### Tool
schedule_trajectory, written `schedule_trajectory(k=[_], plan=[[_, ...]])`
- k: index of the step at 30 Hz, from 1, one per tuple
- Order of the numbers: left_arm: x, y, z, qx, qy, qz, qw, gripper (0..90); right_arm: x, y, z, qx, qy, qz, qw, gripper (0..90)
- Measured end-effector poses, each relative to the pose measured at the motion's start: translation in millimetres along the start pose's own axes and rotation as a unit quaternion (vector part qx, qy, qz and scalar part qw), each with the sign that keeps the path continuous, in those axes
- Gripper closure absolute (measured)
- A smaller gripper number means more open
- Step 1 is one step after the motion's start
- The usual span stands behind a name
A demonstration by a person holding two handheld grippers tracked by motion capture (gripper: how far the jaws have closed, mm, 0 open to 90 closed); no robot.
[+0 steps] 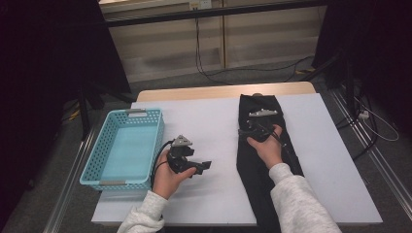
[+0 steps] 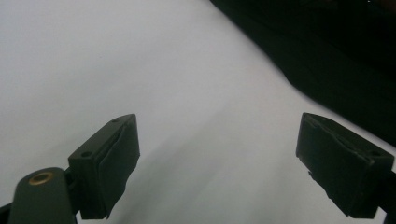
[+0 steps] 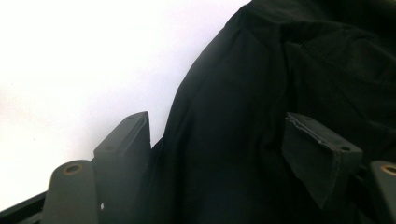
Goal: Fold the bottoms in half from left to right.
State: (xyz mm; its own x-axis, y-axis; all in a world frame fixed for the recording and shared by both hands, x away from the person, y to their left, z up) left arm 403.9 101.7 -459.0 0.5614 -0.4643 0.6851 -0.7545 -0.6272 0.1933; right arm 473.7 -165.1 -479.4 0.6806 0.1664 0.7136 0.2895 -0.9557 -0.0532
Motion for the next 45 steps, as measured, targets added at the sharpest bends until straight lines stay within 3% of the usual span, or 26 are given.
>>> schedule_trajectory(k=[5, 10, 12, 17, 25, 33, 40, 45], plan=[[-0.1, -0.9, -1.0, 0.002, 0.003, -0.002, 1.0, 13.3, 1.1, -3.3, 2.9, -0.002, 0.008, -0.007, 0.9999, 28.7], [-0.5, -1.5, -1.5, 0.0, 0.002, -0.006, 1.0, 13.2, -2.5, -8.7, 12.4, -0.001, -0.015, -0.027, 0.9995, 25.0], [-0.5, -2.3, -2.4, 0.0, 0.002, -0.007, 1.0, 13.2, -2.2, -9.9, 14.6, -0.012, -0.017, -0.04, 0.999, 24.3], [-0.3, -2.5, -4.2, -0.001, 0.005, -0.007, 1.0, 13.2, -1.0, -10.6, 16.5, -0.018, -0.02, -0.04, 0.9988, 26.3], [-1.6, -4.1, -8.6, 0.002, 0.007, -0.008, 0.9999, 13.2, -0.7, -5.6, 14.5, -0.03, -0.016, -0.029, 0.999, 45.8], [-4.6, -4.8, -9.6, 0.007, 0.007, -0.012, 0.9999, 13.2, 0.1, -3.3, 14.4, -0.033, -0.016, -0.027, 0.999, 50.9], [-6.4, -6.7, -15.3, 0.012, 0.011, -0.015, 0.9998, 13.2, -1.0, 3.1, 11.3, -0.046, -0.014, -0.017, 0.9987, 72.9], [-6.9, -7.3, -16.7, 0.012, 0.011, -0.015, 0.9998, 13.2, -1.8, 8.4, 10.7, -0.045, -0.01, -0.011, 0.9989, 83.1]])
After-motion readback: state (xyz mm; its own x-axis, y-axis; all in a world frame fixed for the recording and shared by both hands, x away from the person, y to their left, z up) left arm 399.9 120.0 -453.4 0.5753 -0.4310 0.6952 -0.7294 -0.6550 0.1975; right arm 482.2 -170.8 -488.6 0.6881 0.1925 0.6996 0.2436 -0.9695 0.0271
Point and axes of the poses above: each handheld gripper's, and its own axes: z roughly forward along the jaws, x roughly out of its top, y roughly to its right, the point moved 3 cm from there along z, roughly forward along the jaws, and after that the axes turned 4 degrees about -y, right-handed, at the moved point
